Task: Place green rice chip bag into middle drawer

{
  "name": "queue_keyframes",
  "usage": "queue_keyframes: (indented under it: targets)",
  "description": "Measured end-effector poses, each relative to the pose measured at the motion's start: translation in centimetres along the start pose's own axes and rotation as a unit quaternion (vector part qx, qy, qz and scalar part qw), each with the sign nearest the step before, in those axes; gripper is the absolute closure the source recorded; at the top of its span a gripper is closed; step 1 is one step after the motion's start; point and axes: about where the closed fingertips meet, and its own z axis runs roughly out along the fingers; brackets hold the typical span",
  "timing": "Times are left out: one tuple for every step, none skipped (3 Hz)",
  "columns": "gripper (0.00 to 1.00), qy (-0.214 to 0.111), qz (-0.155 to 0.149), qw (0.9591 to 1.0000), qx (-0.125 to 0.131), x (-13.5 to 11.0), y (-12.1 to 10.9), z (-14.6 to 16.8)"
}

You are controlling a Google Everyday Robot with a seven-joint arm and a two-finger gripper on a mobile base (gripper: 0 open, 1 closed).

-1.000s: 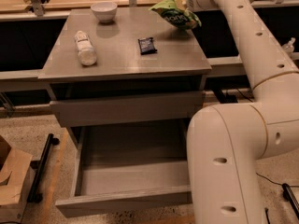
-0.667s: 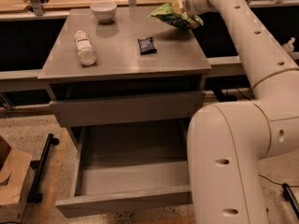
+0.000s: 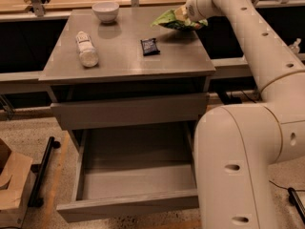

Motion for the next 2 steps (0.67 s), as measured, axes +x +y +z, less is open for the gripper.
queue_keyframes:
  targets:
    - [1.0,0.034,0.017,0.9992,-0.016,2.0,0.8,-2.8]
    - [1.0,0.037,0.03,0.9988,-0.015,0.4,2.9,-10.8]
